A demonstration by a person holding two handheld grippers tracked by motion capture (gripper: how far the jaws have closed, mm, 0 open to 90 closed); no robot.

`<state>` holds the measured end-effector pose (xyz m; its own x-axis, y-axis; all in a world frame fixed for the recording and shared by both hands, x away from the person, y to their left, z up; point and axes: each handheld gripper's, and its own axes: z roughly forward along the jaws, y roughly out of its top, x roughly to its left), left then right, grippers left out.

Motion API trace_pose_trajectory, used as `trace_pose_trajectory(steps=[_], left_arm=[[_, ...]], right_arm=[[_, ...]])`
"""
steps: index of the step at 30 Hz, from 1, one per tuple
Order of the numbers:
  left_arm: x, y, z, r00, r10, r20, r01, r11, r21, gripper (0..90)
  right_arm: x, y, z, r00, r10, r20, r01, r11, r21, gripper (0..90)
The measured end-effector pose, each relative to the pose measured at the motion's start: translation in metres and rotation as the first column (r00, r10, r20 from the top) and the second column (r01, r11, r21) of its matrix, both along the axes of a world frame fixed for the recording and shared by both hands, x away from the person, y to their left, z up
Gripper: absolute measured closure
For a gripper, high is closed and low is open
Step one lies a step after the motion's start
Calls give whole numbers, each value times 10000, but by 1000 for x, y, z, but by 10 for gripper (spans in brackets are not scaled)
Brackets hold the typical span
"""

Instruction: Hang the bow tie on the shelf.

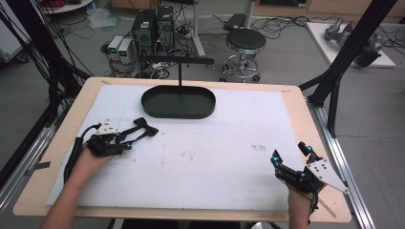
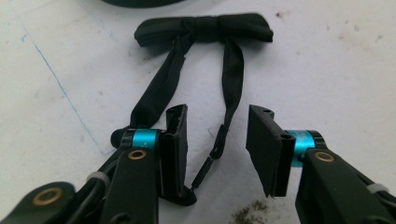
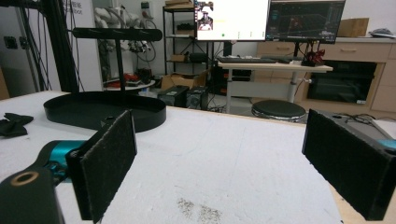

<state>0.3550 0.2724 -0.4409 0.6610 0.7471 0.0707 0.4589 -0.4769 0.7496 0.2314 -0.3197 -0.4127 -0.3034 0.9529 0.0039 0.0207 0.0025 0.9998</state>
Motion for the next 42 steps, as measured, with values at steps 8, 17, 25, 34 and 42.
trace_pose_trajectory(steps=[8, 17, 25, 34, 42], left_arm=[[-1, -3, -1, 9988, -451, -189, 451, 9990, -4, 835], [-3, -4, 2, 9995, -297, 147, 300, 9992, -253, 871], [-13, -6, 31, 9785, -82, 2059, 353, 9911, -1287, 871], [-16, -17, 60, 9482, 419, 3150, 443, 9642, -2616, 871], [-6, -28, 84, 9199, 640, 3868, 605, 9516, -3012, 872]], right_arm=[[0, 2, 0, 10000, 14, -53, -14, 10000, 13, 92], [1, 1, -1, 10000, 31, -88, -31, 10000, -20, 92], [2, 2, -2, 9999, 42, -139, -41, 10000, 7, 92], [2, 1, -3, 9998, 80, -184, -79, 9999, 91, 92], [3, 1, -5, 9996, 104, -259, -100, 9998, 147, 92]])
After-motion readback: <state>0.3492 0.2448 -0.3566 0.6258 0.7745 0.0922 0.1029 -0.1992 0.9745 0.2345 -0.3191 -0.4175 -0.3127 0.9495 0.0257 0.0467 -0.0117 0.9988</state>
